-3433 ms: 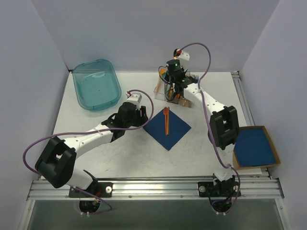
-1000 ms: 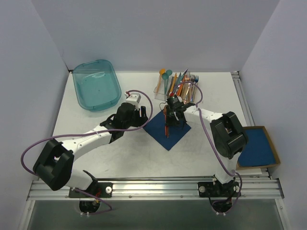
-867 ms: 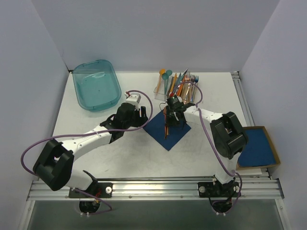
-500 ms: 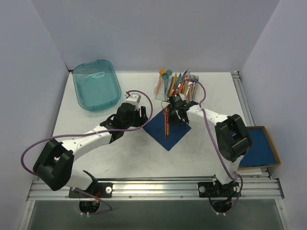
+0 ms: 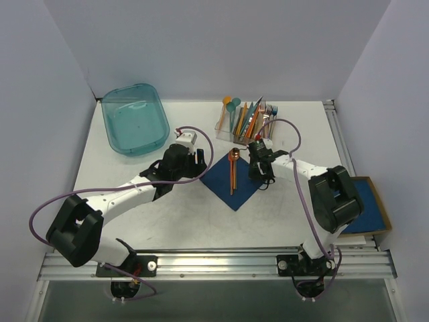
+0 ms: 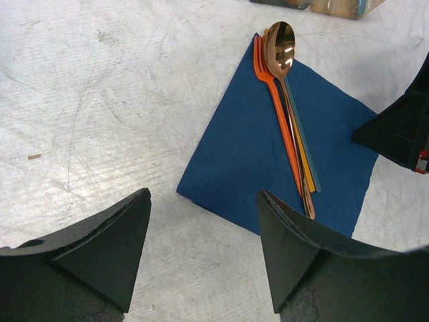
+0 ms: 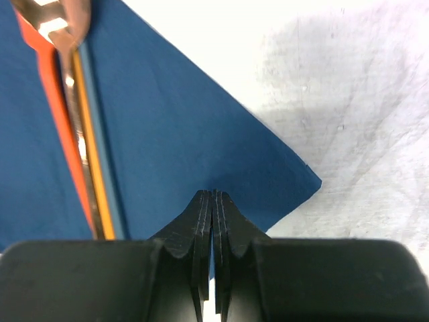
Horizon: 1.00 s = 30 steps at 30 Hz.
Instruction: Place the utensils on the paper napkin and roll it up
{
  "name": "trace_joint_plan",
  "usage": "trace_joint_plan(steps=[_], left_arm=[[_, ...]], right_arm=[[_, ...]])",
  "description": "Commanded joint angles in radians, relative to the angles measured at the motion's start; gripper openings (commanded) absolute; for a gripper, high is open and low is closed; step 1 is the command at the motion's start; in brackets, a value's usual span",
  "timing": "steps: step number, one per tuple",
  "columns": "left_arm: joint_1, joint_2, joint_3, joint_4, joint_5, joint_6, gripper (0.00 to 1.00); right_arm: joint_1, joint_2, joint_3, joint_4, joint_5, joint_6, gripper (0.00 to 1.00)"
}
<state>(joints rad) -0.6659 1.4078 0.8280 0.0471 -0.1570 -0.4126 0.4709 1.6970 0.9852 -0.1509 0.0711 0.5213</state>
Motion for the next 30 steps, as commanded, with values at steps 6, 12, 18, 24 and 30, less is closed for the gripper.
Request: trace_joint_plan(steps=[6,12,18,24,30], left_arm=[[-0.003,-0.032,-0.004,0.028,-0.010,0.009,0.73],[-0.001,-0.039,-0.006,0.022,-0.018,0.009,0.74],[0.000,-0.067,-0.013,0.007,-0.055,-0.005,0.80],[0.022,-0.107,-0.030,-0.029,-0.115,-0.041,0.96],[0.141,-0.170,-0.050,-0.099,-0.050,-0.146,0.94]], right_arm=[[0.023,-0.037,-0.146,0.083,0.009,0.032,0.00],[0.104,-0.128,-0.262,0.100,0.021,0.117,0.00],[0.238,-0.212,-0.336,0.088,0.041,0.241,0.00],[0.325,-0.287,-0.347,0.059,0.068,0.272,0.00],[0.396,-0.384,-0.286,0.022,0.114,0.183,0.23]])
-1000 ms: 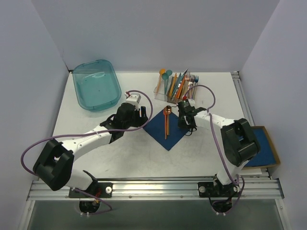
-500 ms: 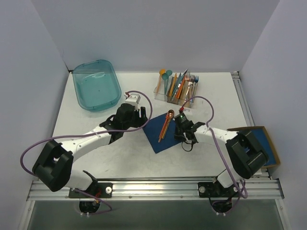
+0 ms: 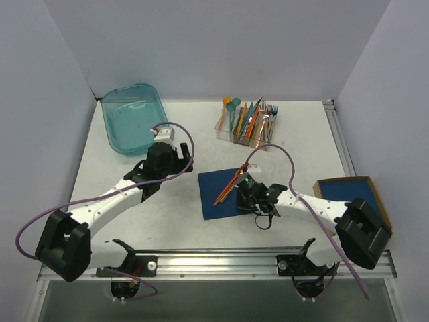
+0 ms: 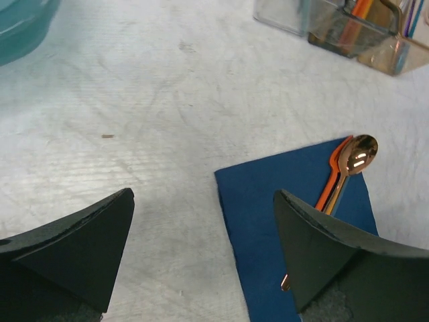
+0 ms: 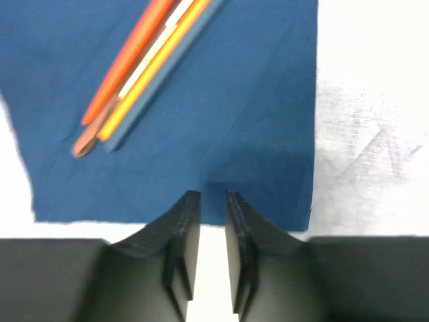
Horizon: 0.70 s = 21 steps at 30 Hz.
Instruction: Place the utensils on the paper napkin and roll it up
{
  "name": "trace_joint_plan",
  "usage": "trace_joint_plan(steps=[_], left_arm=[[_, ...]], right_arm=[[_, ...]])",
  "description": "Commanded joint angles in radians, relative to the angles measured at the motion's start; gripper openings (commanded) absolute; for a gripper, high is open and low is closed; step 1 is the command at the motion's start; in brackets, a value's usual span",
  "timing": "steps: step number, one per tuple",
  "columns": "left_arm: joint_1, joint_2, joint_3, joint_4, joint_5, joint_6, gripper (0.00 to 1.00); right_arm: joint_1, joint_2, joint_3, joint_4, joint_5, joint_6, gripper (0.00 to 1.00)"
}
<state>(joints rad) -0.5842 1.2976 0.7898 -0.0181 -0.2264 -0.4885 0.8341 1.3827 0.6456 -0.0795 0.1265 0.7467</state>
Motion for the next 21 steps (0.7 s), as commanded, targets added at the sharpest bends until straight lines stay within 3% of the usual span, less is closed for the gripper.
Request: trace_joint_plan(steps=[1,9,13,21], left_arm=[[0.075,-0.070,-0.017,-0.040,0.027,-0.085,0.94],[0.116,-0.144,-0.075,-0.048,0.085,-0.148,0.94],[0.121,-0.167,-0.093,-0.082,0.087,-0.170,0.94],[0.142,-0.222,-0.112,-0.174,0.078,-0.223,0.94]], right_arm=[[0.039,-0.094,0.061,-0.049,0.061,-0.075,0.28],[0.031,-0.207,0.146,-0.187,0.271,-0.039,0.30],[0.045,-0.211,0.161,-0.108,0.127,-0.196,0.36],[0.173,-0.103,0.167,-0.026,0.067,-0.365,0.50]])
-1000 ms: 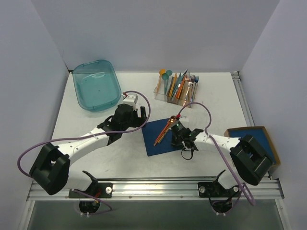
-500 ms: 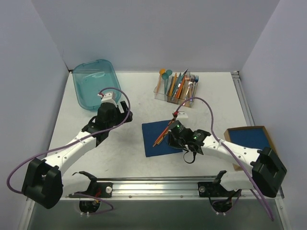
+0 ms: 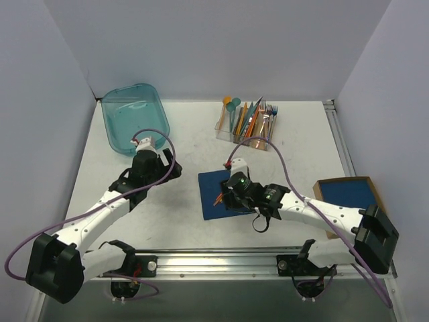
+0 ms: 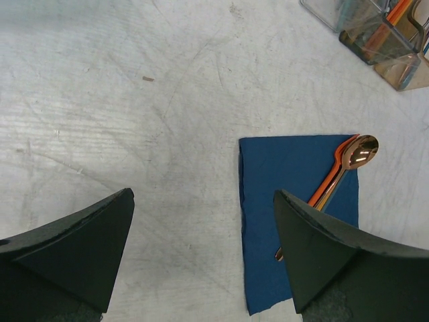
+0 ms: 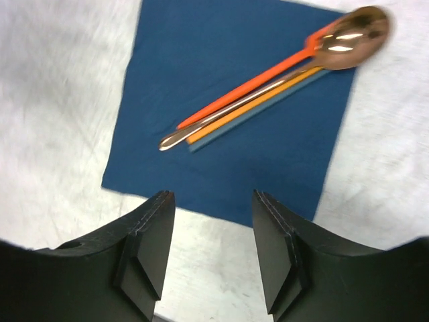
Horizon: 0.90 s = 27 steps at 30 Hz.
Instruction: Place the utensils on the paper napkin and roll it up
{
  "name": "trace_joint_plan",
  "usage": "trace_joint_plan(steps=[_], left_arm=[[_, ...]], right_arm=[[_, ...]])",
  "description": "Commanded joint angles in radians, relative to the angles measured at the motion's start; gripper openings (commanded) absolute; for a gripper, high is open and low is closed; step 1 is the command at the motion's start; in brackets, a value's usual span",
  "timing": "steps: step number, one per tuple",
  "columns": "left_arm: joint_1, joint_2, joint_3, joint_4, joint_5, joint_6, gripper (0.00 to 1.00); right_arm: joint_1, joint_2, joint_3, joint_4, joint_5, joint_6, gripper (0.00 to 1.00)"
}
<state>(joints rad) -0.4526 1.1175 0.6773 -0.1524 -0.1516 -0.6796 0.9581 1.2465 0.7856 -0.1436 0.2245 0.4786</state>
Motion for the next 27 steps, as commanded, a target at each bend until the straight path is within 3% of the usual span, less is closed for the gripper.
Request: trace_joint_plan(steps=[1,5,13,27], left_arm=[[0.011,-0.048,-0.001,-0.048,0.001,-0.037,0.94],[0.022,-0.084,0.002,-0.113,-0.005,-0.057,0.94],[0.094,-0.185,-0.018,-0.177,0.038,-0.086,0.94],[0.112,-0.189,-0.031,-0.184,0.047,-0.078,0.94]], right_arm=[[0.062,0.062,0.029,0.061,-0.039,-0.109,0.52],[0.119,0.151,0.043,0.136,-0.082,-0.147,0.52],[0.238,0.338,0.116,0.194,-0.028,-0.210,0.44],[0.269,0.484,0.167,0.202,0.053,-0.245,0.39]])
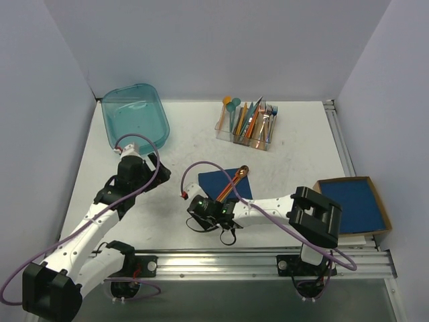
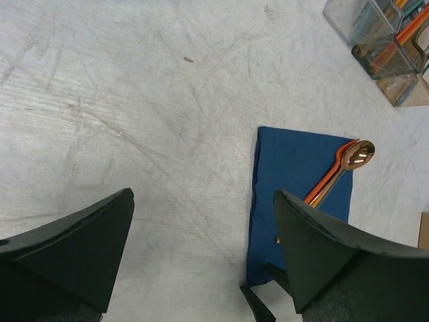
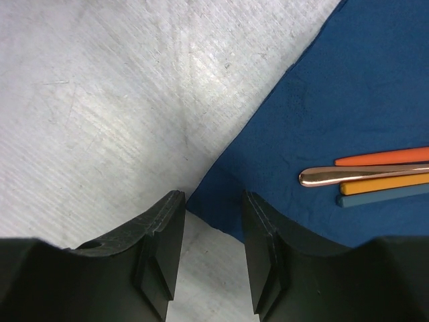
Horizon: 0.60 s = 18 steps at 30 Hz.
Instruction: Place the utensils on the paper napkin and roll it up
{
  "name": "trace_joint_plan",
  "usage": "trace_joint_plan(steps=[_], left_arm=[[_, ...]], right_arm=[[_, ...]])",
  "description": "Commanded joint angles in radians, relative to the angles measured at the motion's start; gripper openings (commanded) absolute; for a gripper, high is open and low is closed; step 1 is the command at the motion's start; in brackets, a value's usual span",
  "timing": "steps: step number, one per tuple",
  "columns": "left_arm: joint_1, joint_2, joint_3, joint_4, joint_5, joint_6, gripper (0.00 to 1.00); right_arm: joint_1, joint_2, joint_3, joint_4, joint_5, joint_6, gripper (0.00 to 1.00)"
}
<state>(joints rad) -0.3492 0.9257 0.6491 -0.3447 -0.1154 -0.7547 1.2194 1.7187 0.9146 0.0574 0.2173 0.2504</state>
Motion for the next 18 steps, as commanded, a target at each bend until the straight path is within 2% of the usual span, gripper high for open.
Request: trace_joint_plan(steps=[1,5,9,12,18], left_arm=[[0.009,0.001,-0.005,0.010,0.014,-0.003,0.94],[0.009,-0.002,-0.011,0.023,0.016,-0.005,0.94],[0.009,-0.001,-0.014,0.029,0.023,0.005,0.94],[0.009,0.001,-0.022,0.041,0.029,0.011,0.94],[0.003,0.012,-0.065,0.131,0.077,0.029,0.95]], right_arm=[[0.008,0.016,0.040,0.002,0.060,-0.022,0.39],[0.008,0.035,0.040,0.004,0.080,-0.019,0.32],[0.005,0.019,0.029,0.021,0.083,-0.011,0.14],[-0.004,-0.004,0.030,0.027,0.068,-0.010,0.05],[-0.060,-0.074,0.023,0.038,-0.021,-0.005,0.02]])
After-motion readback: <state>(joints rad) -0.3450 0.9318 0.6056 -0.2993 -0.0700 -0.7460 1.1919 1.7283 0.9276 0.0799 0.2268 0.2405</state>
